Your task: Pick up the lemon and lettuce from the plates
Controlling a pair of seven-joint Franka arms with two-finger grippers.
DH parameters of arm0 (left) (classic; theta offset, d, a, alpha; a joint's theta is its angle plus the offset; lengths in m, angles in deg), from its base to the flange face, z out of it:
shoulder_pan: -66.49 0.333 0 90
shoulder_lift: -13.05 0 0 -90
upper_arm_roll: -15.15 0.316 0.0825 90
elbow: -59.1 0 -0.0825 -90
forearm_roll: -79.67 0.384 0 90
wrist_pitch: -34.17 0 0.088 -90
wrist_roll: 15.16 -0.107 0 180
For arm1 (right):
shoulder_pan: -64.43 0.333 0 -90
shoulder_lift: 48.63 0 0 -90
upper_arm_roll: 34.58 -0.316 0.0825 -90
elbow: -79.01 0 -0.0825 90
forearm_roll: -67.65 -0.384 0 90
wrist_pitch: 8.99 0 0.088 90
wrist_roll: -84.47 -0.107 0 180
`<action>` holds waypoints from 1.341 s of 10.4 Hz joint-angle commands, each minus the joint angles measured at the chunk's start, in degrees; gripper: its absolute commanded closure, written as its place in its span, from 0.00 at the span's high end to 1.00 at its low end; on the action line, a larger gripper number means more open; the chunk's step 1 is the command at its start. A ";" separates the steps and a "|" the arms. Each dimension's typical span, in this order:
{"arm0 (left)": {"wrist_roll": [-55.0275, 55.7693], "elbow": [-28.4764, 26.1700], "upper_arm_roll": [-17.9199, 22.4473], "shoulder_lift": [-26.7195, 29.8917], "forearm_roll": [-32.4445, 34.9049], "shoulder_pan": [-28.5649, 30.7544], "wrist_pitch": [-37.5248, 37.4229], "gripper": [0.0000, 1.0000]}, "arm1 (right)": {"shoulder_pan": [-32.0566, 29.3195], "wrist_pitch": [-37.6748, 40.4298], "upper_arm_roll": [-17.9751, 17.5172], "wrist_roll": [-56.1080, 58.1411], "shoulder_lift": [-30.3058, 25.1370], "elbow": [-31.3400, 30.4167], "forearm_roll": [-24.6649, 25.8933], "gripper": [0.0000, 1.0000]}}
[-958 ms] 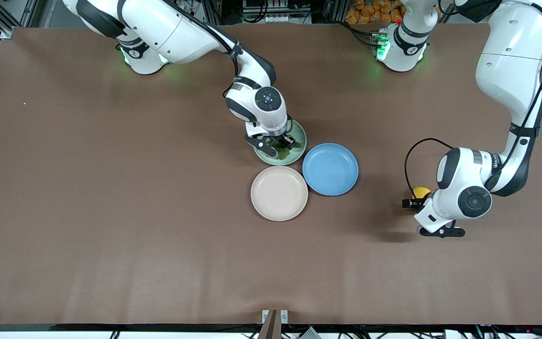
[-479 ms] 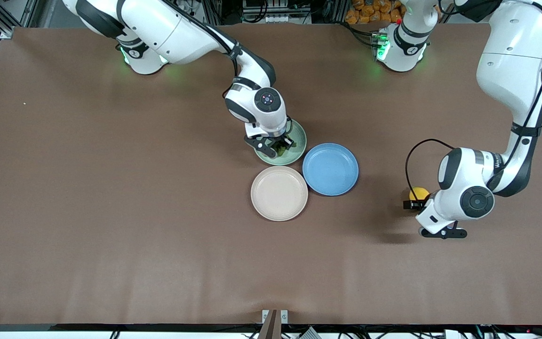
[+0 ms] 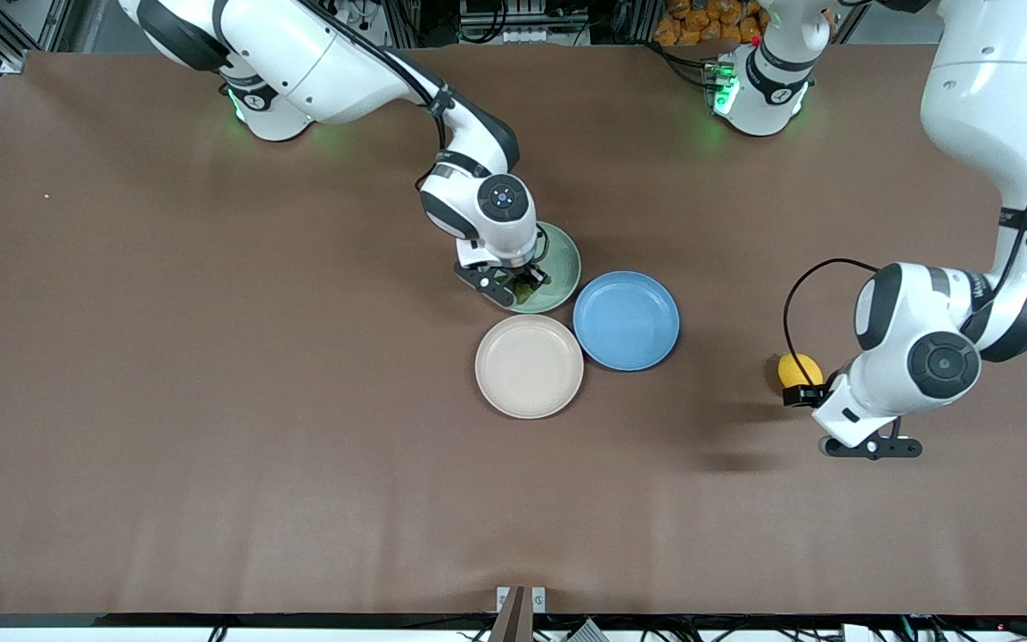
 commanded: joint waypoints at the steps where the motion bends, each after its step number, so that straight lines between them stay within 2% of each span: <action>1: 0.00 -0.99 -0.96 4.77 1.01 0.61 -2.01 1.00 | -0.84 3.71 -0.28 1.09 -1.72 0.64 0.79 0.08; 3: 0.00 -0.90 -1.14 7.84 0.92 0.52 -3.85 1.00 | -1.19 6.45 -0.37 2.05 -2.77 1.79 0.00 0.07; 5: 0.00 -0.38 -1.31 11.27 0.57 0.44 -5.96 1.00 | -1.63 7.94 -0.19 5.11 -5.40 1.70 -3.94 0.07; 7: 0.09 2.16 -1.31 13.82 -2.49 0.43 -9.29 1.00 | -3.38 11.36 -0.19 7.93 -8.30 1.62 -6.14 0.07; 11: 0.18 5.78 -3.24 16.55 -5.32 -0.18 -15.11 1.00 | -10.93 19.80 -0.28 18.73 -15.41 0.39 -9.41 0.07; 14: 0.27 6.05 -5.78 18.14 -5.32 -0.18 -15.29 1.00 | -18.40 21.04 -0.19 30.31 -21.74 -4.87 -9.41 0.08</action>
